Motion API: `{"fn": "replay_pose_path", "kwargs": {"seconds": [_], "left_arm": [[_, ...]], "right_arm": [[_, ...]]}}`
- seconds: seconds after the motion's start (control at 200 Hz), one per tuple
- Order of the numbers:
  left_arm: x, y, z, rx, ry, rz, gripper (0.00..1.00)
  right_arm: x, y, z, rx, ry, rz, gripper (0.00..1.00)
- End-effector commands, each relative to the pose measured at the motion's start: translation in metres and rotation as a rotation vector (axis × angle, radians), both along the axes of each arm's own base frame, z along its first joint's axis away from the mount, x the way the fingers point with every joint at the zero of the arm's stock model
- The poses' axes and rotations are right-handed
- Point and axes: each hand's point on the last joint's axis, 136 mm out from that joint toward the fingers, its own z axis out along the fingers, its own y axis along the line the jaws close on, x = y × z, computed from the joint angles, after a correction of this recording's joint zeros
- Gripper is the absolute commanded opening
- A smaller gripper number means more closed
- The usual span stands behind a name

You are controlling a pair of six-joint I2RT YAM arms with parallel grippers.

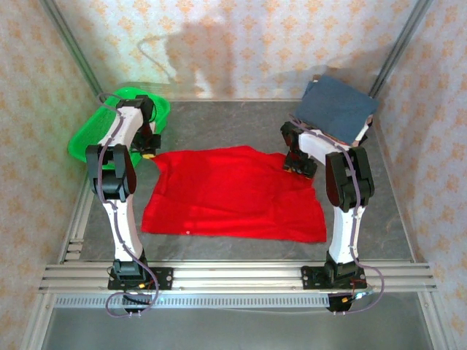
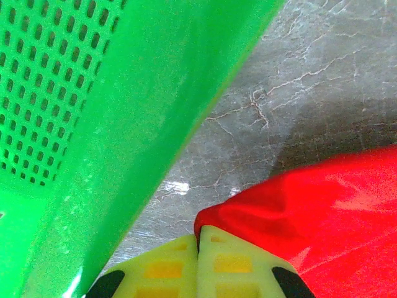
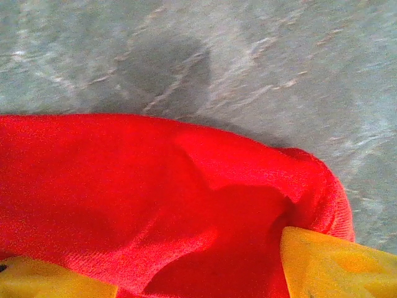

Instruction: Fold and stack the t-shirts

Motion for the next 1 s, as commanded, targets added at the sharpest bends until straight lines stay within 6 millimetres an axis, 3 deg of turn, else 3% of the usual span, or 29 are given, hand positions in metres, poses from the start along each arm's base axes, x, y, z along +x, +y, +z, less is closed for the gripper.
{"fn": "replay_pose_path", "kwargs": {"seconds": [0.0, 0.23, 0.435, 0.615, 0.731, 0.891, 0.996], "left_arm": [[0.009, 0.007, 0.018, 0.037, -0.054, -0.027, 0.05], [0.037, 0.018, 0.022, 0.151, -0.064, -0.055, 0.05], [0.073, 0.004, 0.035, 0.181, -0.139, -0.104, 0.06], [0.075, -0.005, 0.020, 0.179, -0.109, -0.120, 0.06], [0.070, -0.007, 0.015, 0.173, -0.091, -0.124, 0.06], [0.066, -0.012, 0.020, 0.147, -0.114, -0.124, 0.06], [0.062, -0.016, 0.019, 0.119, -0.121, -0.121, 0.06]], "right_arm": [[-0.025, -0.045, -0.001, -0.171, 0.097, -0.010, 0.68], [-0.019, -0.061, -0.001, -0.201, 0.097, -0.001, 0.68], [-0.016, -0.061, -0.003, -0.195, 0.098, 0.014, 0.68], [-0.014, -0.058, 0.000, -0.177, 0.084, 0.013, 0.68], [-0.003, -0.046, 0.019, -0.090, -0.012, 0.003, 0.70], [0.023, -0.024, 0.076, 0.072, -0.214, 0.019, 0.73], [0.036, -0.020, 0.100, 0.119, -0.262, 0.033, 0.74]]}}
